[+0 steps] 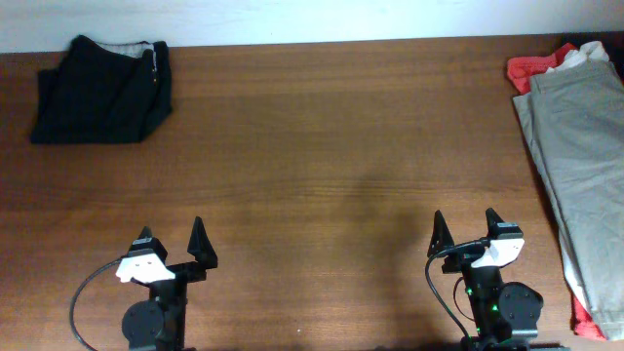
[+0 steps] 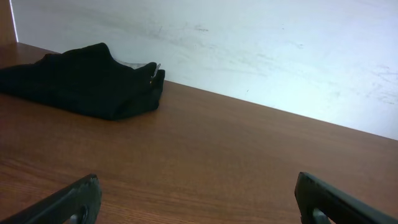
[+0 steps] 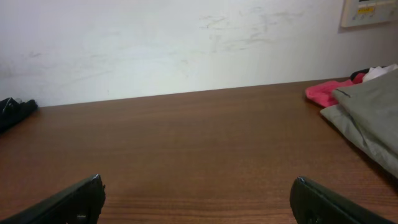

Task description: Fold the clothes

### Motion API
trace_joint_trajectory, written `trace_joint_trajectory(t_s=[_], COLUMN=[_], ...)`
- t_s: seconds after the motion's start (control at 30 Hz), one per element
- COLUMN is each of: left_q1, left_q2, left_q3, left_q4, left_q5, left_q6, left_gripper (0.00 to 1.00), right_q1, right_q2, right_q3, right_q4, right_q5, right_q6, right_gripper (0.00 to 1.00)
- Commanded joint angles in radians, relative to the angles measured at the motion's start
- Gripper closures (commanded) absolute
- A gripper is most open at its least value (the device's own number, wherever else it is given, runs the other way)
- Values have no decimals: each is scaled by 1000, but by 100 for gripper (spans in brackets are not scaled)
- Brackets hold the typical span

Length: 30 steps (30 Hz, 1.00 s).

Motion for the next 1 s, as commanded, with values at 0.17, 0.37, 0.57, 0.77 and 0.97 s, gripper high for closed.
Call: trace_joint_trajectory(t_s=[0.17, 0.37, 0.57, 0.77, 0.97], left_q1=[-4, -4, -4, -3, -3], left_q2=[-10, -10, -10, 3, 3], left_q3=[-3, -3, -3, -3, -3], left_q4=[-8, -8, -8, -8, -8], left_q5=[-3, -3, -3, -3, -3], left_q6=[19, 19, 19, 19, 19], left_gripper=[1, 1, 1, 1, 1], right_q1=[5, 5, 5, 5, 5], right_q2=[-7, -7, -6, -6, -6], right_q3=[-5, -5, -5, -5, -5], right_q4=[-7, -7, -7, -7, -7], right_q5=[5, 5, 5, 5, 5], right_q6=[-3, -3, -3, -3, -3], right_gripper=[1, 1, 1, 1, 1])
